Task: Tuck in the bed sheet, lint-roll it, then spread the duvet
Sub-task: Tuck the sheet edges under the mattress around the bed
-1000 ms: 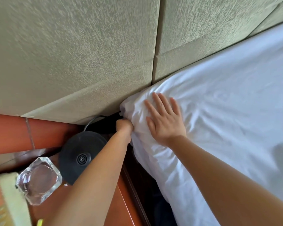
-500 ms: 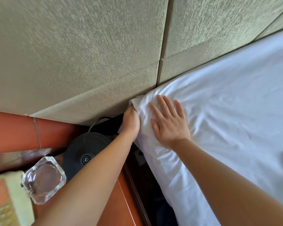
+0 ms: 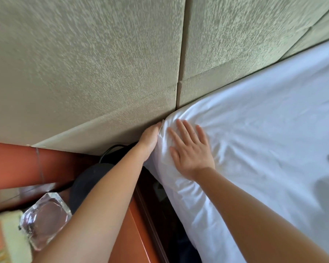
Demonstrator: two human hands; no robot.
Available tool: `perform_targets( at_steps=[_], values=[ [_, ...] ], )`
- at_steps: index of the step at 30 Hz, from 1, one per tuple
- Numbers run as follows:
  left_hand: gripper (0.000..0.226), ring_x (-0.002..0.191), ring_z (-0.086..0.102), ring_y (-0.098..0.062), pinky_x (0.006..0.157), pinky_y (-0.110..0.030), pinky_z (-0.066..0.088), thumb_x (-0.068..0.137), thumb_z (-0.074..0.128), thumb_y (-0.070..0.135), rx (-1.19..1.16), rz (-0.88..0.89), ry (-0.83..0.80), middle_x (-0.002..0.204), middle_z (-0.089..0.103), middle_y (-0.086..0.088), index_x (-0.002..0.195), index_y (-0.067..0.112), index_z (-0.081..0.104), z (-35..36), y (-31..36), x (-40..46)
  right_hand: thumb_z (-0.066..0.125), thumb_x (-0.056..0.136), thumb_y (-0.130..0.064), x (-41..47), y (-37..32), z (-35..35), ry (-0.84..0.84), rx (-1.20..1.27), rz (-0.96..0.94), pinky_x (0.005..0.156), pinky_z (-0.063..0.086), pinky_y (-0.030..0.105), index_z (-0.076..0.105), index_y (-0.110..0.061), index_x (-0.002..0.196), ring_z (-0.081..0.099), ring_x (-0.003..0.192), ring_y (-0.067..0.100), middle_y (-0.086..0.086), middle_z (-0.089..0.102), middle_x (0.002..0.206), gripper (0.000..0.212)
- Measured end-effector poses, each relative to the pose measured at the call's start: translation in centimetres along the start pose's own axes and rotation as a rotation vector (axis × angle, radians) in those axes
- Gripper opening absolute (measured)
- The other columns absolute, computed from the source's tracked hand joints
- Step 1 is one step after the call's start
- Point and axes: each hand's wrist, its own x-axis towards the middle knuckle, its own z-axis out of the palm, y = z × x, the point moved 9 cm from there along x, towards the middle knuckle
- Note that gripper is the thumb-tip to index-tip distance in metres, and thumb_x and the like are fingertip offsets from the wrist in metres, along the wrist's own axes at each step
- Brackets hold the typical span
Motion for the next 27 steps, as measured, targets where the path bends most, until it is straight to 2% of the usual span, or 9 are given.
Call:
perform_targets(
  at_steps=[2,4,8,10,13,17,21,23,27],
  values=[
    [0.026,0.096,0.065,-0.014,0.088,-0.028,0.051,0.099,0.046,0.031,-0.020,0.089,0.127,0.096,0.072,0.004,0.098,0.022,0.071,-1.1,-0.2,-0.9,0.030,0.093,-0.039,0.0,0.0,-0.1,-0.025,0.000,0.004,0.115,0.006,0.043,0.040,-0.019,0.145,0.029,0.143,0.024,0.009,0.034,0.153,0.056],
    [0.026,0.102,0.064,-0.010,0.097,-0.032,0.049,0.099,0.046,0.029,-0.012,0.163,0.163,0.104,0.071,0.007,0.106,0.024,0.071,-1.5,0.1,-1.9,0.023,0.094,-0.037,0.1,0.2,-0.9,-0.029,0.053,0.032,0.116,0.004,0.039,0.041,-0.015,0.145,0.029,0.143,0.023,0.008,0.035,0.152,0.058],
    [0.027,0.106,0.061,-0.012,0.098,-0.028,0.044,0.101,0.042,0.028,0.026,0.187,0.125,0.107,0.068,0.005,0.104,0.021,0.068,-0.8,1.4,-2.9,-0.005,0.089,-0.040,0.9,2.0,-1.5,-0.084,0.079,0.070,0.115,-0.013,0.033,0.014,-0.018,0.153,-0.001,0.148,0.014,-0.001,0.006,0.161,0.071],
    [0.025,0.109,0.058,-0.014,0.100,-0.030,0.042,0.101,0.042,0.027,0.091,0.193,0.049,0.106,0.065,0.006,0.106,0.021,0.066,0.1,2.2,-2.6,0.003,0.097,-0.038,1.7,2.8,-1.4,-0.128,0.052,0.069,0.117,-0.013,0.036,0.005,-0.020,0.154,-0.008,0.148,0.012,-0.004,-0.002,0.161,0.060],
    [0.032,0.113,0.057,-0.012,0.103,-0.033,0.042,0.099,0.045,0.036,0.237,0.185,-0.062,0.120,0.064,0.005,0.124,0.026,0.061,1.1,2.4,-1.4,0.014,0.102,-0.036,2.7,3.1,-1.3,-0.170,0.065,0.037,0.118,-0.011,0.035,0.007,-0.021,0.154,-0.006,0.147,0.010,-0.005,0.001,0.161,0.055],
    [0.038,0.112,0.056,-0.011,0.099,-0.026,0.041,0.098,0.046,0.043,0.221,0.139,-0.009,0.121,0.062,0.004,0.128,0.023,0.060,0.4,1.3,0.2,0.009,0.101,-0.038,3.7,3.2,-0.7,-0.194,0.051,0.031,0.117,-0.013,0.036,0.009,-0.021,0.154,-0.005,0.147,0.010,-0.004,0.004,0.161,0.055],
    [0.042,0.115,0.057,-0.024,0.102,-0.034,0.042,0.101,0.038,0.041,0.429,0.130,0.008,0.121,0.064,-0.010,0.120,0.012,0.063,0.2,1.8,1.1,0.015,0.103,-0.036,4.5,3.5,0.1,-0.319,0.117,0.035,0.117,-0.014,0.036,0.007,-0.023,0.154,-0.006,0.147,0.009,-0.005,0.001,0.161,0.054],
    [0.045,0.124,0.050,-0.026,0.106,-0.036,0.037,0.102,0.033,0.040,0.623,0.144,0.001,0.133,0.056,-0.010,0.132,0.013,0.055,0.4,2.8,0.1,0.016,0.104,-0.035,4.8,3.5,-0.8,-0.406,0.233,0.053,0.118,-0.007,0.035,0.014,-0.021,0.154,0.000,0.147,0.010,-0.005,0.008,0.161,0.052],
    [0.048,0.138,0.035,-0.024,0.110,-0.034,0.030,0.104,0.028,0.031,0.855,0.217,0.047,0.151,0.037,-0.005,0.150,0.018,0.028,0.2,6.0,-4.5,0.021,0.104,-0.033,3.0,3.3,-5.4,-0.320,0.322,0.074,0.118,0.006,0.030,0.018,-0.020,0.153,0.010,0.147,0.015,0.000,0.015,0.160,0.050]
  ],
)
